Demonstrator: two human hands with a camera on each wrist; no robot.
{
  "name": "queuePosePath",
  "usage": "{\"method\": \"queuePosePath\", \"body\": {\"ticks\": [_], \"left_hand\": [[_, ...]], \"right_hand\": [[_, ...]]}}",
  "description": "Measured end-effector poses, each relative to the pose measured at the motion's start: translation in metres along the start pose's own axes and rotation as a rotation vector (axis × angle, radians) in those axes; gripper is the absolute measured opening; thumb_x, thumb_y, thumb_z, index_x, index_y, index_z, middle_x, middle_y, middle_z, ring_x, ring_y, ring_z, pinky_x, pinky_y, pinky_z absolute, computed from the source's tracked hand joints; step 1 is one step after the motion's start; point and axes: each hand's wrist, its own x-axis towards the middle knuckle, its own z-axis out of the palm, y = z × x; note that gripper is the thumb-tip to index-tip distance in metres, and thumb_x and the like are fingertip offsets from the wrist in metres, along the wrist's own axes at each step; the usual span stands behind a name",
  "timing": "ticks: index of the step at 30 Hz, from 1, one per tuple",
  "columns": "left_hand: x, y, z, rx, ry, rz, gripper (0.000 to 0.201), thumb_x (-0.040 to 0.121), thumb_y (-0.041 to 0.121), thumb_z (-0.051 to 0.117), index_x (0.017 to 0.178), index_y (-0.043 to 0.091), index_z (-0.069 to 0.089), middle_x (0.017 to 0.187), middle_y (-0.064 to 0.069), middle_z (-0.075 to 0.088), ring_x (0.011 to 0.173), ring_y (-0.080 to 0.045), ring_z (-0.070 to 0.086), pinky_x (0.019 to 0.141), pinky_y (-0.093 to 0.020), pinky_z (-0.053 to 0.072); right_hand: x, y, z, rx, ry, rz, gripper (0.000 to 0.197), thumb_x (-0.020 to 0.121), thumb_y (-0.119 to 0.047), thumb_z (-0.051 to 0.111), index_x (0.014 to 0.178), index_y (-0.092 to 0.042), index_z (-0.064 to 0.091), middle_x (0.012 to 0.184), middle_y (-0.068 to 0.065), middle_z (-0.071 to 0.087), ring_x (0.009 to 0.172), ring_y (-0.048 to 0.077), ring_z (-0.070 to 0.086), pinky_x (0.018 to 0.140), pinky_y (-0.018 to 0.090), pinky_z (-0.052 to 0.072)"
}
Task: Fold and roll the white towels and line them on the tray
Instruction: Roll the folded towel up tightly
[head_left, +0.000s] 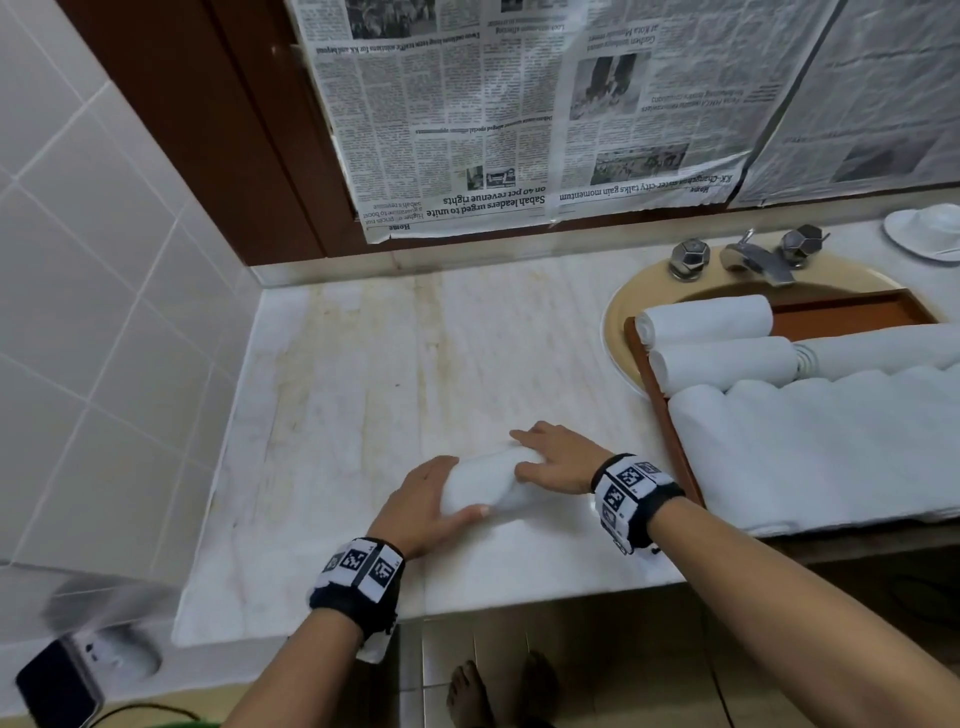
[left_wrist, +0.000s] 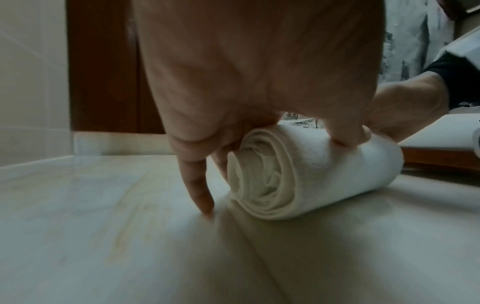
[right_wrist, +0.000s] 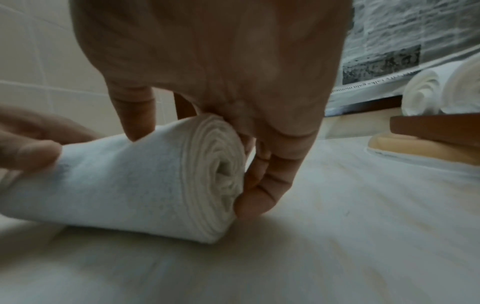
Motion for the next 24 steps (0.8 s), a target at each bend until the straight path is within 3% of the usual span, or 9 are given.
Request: {"method": "queuePosePath", "body": {"ticks": [3, 5, 7, 10, 14, 17, 21, 24], "left_hand": [[0.01, 0.011, -0.015, 0.055, -0.13, -0.033, 0.098, 0.073, 0.08, 0.062, 0.149, 0.023, 0.033, 0.149, 0.004, 0.038, 0.136, -0.019, 0.037, 0.109, -0.037, 0.036], [0.017, 0.017, -0.025, 0.143, -0.23, -0.088, 0.1, 0.069, 0.08, 0.065, 0.147, 0.025, 0.036, 0.147, 0.001, 0.037, 0.135, -0.022, 0.036, 0.109, -0.041, 0.036], [0.025, 0.017, -0.028, 0.211, -0.296, -0.098, 0.1, 0.06, 0.087, 0.064, 0.14, 0.03, 0.045, 0.135, 0.001, 0.043, 0.127, -0.024, 0.042, 0.104, -0.043, 0.041], [0.031, 0.016, -0.029, 0.217, -0.381, -0.093, 0.103, 0.055, 0.087, 0.067, 0.136, 0.028, 0.045, 0.128, 0.002, 0.047, 0.118, -0.02, 0.048, 0.097, -0.037, 0.043], [0.031, 0.023, -0.026, 0.194, -0.479, -0.024, 0.081, 0.057, 0.081, 0.074, 0.113, 0.024, 0.059, 0.108, 0.005, 0.06, 0.098, -0.013, 0.059, 0.081, -0.027, 0.049], [0.028, 0.026, -0.023, 0.164, -0.474, 0.007, 0.078, 0.058, 0.076, 0.077, 0.112, 0.023, 0.06, 0.107, 0.004, 0.057, 0.095, -0.012, 0.057, 0.082, -0.028, 0.05], [0.028, 0.025, -0.019, 0.092, -0.443, 0.044, 0.077, 0.055, 0.075, 0.08, 0.112, 0.028, 0.057, 0.109, 0.007, 0.06, 0.097, -0.01, 0.058, 0.086, -0.031, 0.051], [0.035, 0.032, -0.022, 0.023, -0.423, 0.08, 0.07, 0.054, 0.075, 0.08, 0.107, 0.034, 0.058, 0.105, 0.012, 0.064, 0.095, -0.006, 0.06, 0.082, -0.027, 0.051]], "right_hand": [[-0.003, 0.0, 0.001, 0.091, 0.004, 0.041, 0.08, 0.085, -0.053, 0.051, 0.154, -0.023, 0.026, 0.156, -0.002, 0.024, 0.138, 0.021, 0.033, 0.111, 0.038, 0.032], [-0.006, 0.0, 0.001, 0.092, -0.021, 0.062, 0.076, 0.084, -0.054, 0.052, 0.151, -0.022, 0.032, 0.153, -0.002, 0.029, 0.136, 0.02, 0.037, 0.109, 0.037, 0.034], [-0.01, -0.001, 0.002, 0.067, -0.041, 0.096, 0.074, 0.084, -0.055, 0.052, 0.148, -0.022, 0.037, 0.147, 0.0, 0.036, 0.131, 0.021, 0.041, 0.105, 0.037, 0.036], [-0.021, -0.004, 0.002, 0.047, -0.092, 0.139, 0.067, 0.083, -0.056, 0.055, 0.138, -0.018, 0.049, 0.138, 0.005, 0.046, 0.124, 0.025, 0.046, 0.1, 0.039, 0.041], [-0.033, -0.003, 0.006, -0.008, -0.128, 0.139, 0.057, 0.082, -0.058, 0.057, 0.123, -0.017, 0.059, 0.126, 0.004, 0.051, 0.11, 0.023, 0.05, 0.094, 0.039, 0.044], [-0.041, 0.003, 0.012, -0.021, -0.137, 0.138, 0.062, 0.078, -0.061, 0.056, 0.126, -0.022, 0.055, 0.129, -0.002, 0.048, 0.111, 0.018, 0.047, 0.096, 0.039, 0.043], [-0.05, 0.009, 0.013, 0.088, -0.1, 0.171, 0.05, 0.076, -0.055, 0.06, 0.116, -0.027, 0.053, 0.117, -0.005, 0.055, 0.104, 0.017, 0.053, 0.092, 0.036, 0.045], [-0.061, 0.017, 0.004, 0.153, -0.058, 0.178, 0.044, 0.077, -0.054, 0.061, 0.112, -0.029, 0.051, 0.115, -0.006, 0.056, 0.103, 0.018, 0.054, 0.091, 0.036, 0.046]]}}
